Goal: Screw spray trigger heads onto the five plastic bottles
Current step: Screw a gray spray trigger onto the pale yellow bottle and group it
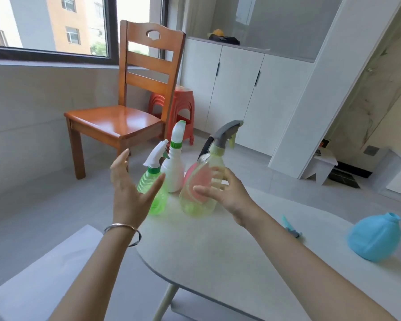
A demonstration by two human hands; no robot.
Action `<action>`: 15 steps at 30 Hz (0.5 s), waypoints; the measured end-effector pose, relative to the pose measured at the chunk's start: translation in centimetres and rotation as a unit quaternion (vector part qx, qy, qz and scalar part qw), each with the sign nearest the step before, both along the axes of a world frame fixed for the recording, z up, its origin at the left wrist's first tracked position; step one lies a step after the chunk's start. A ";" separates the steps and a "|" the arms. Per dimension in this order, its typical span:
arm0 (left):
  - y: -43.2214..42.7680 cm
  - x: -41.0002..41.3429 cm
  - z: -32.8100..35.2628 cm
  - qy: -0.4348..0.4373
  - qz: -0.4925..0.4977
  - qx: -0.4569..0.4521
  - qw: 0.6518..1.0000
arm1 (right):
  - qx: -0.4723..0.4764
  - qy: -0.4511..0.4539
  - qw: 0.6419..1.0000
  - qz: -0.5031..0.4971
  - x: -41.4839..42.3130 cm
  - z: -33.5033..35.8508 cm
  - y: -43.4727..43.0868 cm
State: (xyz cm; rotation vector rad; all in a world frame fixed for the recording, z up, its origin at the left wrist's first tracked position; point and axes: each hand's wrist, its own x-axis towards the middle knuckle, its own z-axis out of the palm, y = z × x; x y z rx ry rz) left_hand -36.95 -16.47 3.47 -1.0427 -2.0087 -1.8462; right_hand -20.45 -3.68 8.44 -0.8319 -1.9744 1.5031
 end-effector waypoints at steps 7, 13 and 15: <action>1.0 -3.3 -5.4 -0.073 -0.070 -0.186 0.977 | 0.023 -0.036 0.999 0.011 -2.1 -3.9 0.4; 1.5 -4.0 -6.6 -0.079 -0.108 -0.178 0.975 | 0.030 -0.042 0.998 0.026 -3.0 -5.7 0.7; 1.7 -4.0 -6.8 -0.078 -0.110 -0.170 0.976 | 0.031 -0.050 0.998 0.037 -3.2 -6.0 1.0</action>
